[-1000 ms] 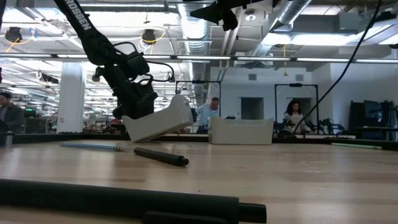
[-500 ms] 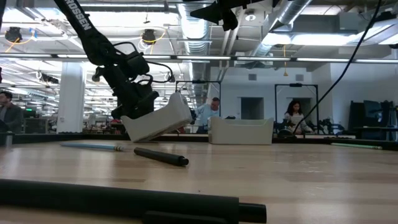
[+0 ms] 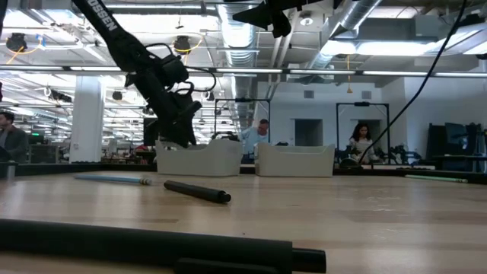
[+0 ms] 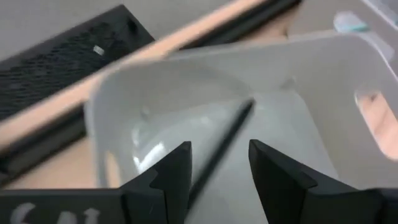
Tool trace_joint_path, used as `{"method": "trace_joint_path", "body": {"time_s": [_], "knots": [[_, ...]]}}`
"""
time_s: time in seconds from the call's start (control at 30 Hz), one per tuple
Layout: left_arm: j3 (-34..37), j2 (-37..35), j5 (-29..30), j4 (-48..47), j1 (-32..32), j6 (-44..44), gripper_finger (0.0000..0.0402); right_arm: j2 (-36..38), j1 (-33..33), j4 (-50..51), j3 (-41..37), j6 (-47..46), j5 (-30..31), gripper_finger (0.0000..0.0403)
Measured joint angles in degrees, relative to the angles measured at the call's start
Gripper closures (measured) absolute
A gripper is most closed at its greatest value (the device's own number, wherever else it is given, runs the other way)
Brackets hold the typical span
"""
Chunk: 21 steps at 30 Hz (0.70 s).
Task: Sort pens & pencils
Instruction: Put the top black pen into the left gray bin
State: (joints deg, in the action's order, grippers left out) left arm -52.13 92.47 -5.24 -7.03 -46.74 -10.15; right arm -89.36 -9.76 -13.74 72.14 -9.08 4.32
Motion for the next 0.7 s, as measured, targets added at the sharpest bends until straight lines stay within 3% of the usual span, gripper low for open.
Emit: {"method": "trace_joint_path", "body": {"time_s": [0.3, 0.53, 0.7], "knots": [[-4.83, 0.00, 8.48, -6.28, -0.02, 2.79, 0.0249, 0.00, 0.70, 0.02, 0.00, 0.01, 0.00, 0.0143], [-5.15, 0.00, 8.53, -7.34, -0.02, 2.88, 0.0249, 0.00, 0.79, 1.01, 0.00, 0.04, 0.00, 0.0143], [-5.15, -1.99, 5.26, -7.21, -0.02, 5.46, 0.0249, 0.00, 0.79, 2.35, 0.00, 0.04, 0.00, 0.0143]]}}
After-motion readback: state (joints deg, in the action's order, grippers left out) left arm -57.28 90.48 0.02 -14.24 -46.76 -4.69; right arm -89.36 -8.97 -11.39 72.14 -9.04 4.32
